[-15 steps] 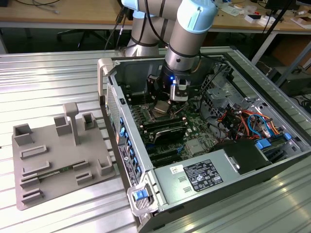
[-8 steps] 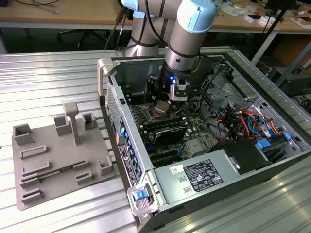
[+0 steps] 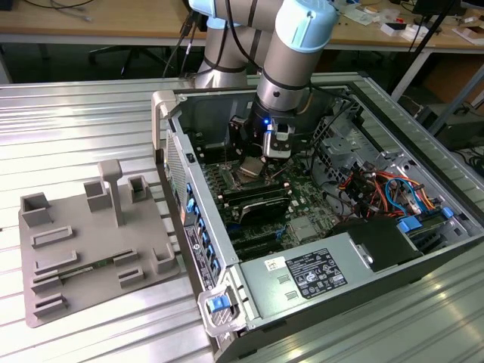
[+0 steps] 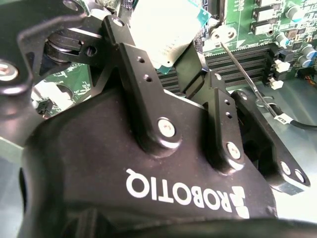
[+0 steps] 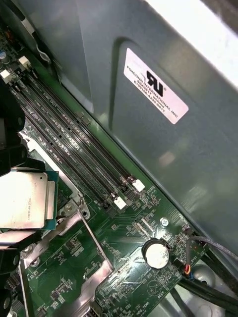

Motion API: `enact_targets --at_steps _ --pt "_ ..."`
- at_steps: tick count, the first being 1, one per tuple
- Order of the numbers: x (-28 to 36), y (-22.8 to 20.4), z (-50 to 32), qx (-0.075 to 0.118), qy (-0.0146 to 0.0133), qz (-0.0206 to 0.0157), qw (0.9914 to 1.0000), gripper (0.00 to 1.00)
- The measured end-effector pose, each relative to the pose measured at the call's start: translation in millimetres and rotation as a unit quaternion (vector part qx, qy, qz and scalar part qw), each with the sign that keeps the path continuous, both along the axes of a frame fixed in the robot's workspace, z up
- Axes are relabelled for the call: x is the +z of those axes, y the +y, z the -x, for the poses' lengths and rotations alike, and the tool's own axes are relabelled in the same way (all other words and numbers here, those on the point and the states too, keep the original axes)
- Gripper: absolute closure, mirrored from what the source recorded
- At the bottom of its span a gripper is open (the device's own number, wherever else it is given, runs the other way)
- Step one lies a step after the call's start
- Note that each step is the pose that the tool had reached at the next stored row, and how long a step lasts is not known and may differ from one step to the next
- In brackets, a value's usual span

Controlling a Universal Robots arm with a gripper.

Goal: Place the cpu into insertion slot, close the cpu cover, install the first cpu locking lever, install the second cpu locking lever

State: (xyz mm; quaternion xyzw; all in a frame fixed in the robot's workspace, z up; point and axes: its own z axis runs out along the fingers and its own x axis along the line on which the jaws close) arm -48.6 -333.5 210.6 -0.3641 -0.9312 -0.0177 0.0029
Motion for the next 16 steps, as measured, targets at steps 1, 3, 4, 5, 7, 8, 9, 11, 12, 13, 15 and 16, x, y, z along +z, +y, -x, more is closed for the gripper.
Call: enact_targets --at_steps 1,3,4,5,7,8,9,11,12,13,15,16 --pt "0.0 0.0 0.0 -0.002 0.0000 0.0000 1.00000 0.45" --pt "-0.1 0.0 0.0 -0.007 0.0000 0.0000 0.99998 0.45" --pt "-0.1 0.0 0.0 -0.008 0.0000 0.0000 0.99996 0.45" --pt "-0.1 0.0 0.0 -0.010 0.0000 0.0000 0.99995 0.45" --pt "-0.1 0.0 0.0 -0.012 0.0000 0.0000 0.99992 0.45" --pt "-0.1 0.0 0.0 -0.014 0.0000 0.0000 0.99990 0.45" --pt "-0.1 0.0 0.0 -0.016 0.0000 0.0000 0.99988 0.45" --pt "-0.1 0.0 0.0 -0.019 0.0000 0.0000 0.99981 0.45" --pt "-0.1 0.0 0.0 -0.021 0.0000 0.0000 0.99978 0.45" --pt "-0.2 0.0 0.0 -0.022 0.0000 0.0000 0.99976 0.45" --pt "-0.2 0.0 0.0 -0.027 0.0000 0.0000 0.99965 0.45" --pt "-0.2 0.0 0.0 -0.028 0.0000 0.0000 0.99961 0.45"
